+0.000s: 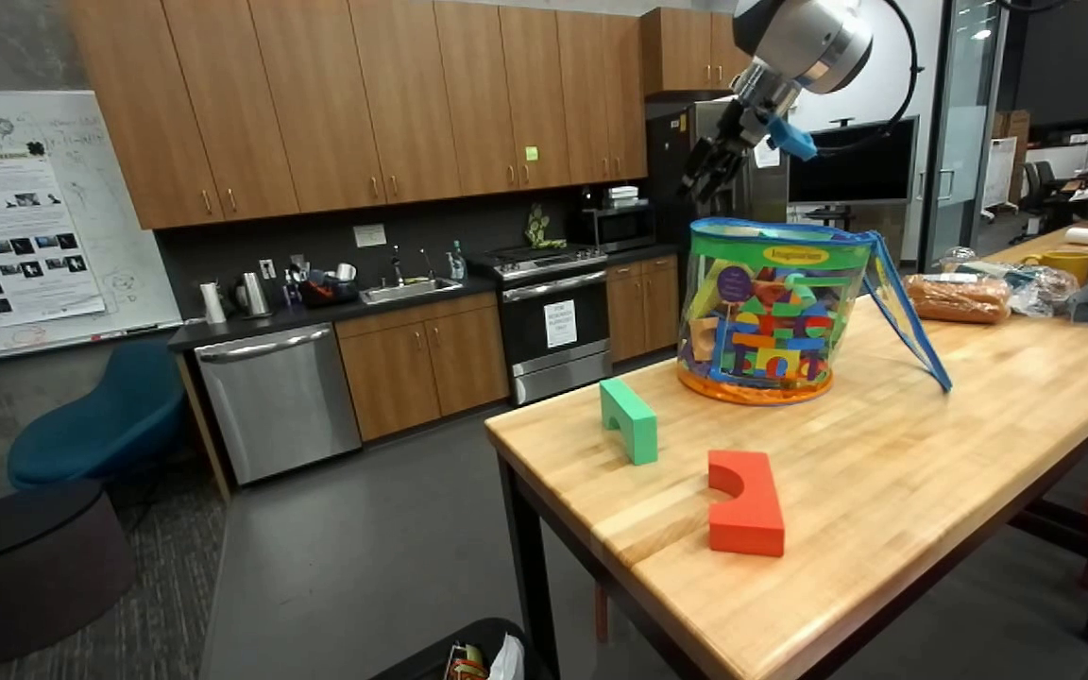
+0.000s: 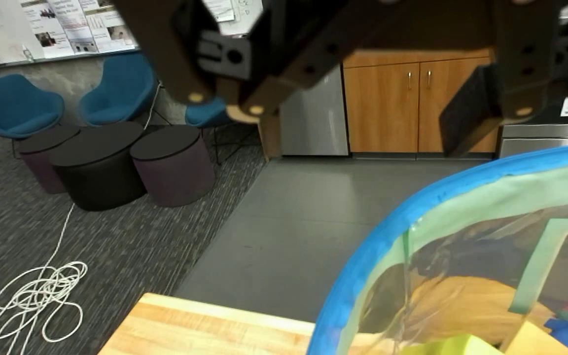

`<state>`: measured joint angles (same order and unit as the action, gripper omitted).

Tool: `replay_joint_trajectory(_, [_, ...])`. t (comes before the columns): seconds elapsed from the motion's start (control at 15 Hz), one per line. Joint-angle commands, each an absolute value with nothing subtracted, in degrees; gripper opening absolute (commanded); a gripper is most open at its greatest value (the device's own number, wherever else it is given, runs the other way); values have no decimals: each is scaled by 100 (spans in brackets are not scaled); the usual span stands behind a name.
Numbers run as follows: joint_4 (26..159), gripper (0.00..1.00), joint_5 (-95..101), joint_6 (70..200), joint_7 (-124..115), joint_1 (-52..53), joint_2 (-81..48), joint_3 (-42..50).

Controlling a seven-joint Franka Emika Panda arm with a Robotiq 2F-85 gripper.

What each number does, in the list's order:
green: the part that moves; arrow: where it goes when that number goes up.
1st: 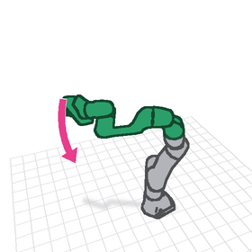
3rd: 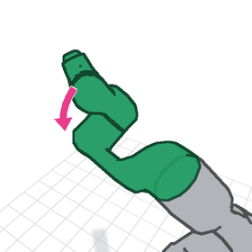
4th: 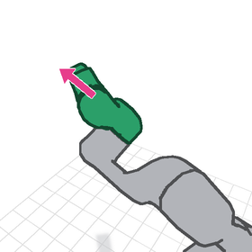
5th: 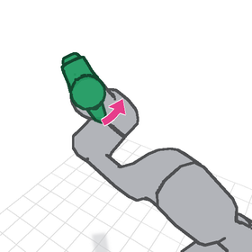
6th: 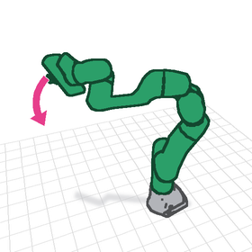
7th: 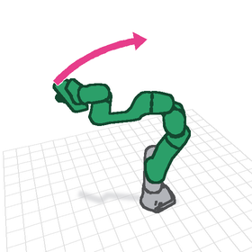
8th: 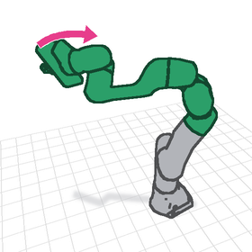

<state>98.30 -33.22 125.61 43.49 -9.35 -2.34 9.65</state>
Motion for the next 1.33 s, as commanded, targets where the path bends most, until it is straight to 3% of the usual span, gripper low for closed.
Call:
replay_joint_trajectory(0.0, [10388, 100, -3551, 12580, 4338, -942, 293, 896])
replay_joint_trajectory(0.6, [11853, 100, -3667, 11934, 4860, -690, 1756, 1052])
replay_joint_trajectory(1.27, [14186, 100, -2202, 11331, 4588, -174, 3369, 623])
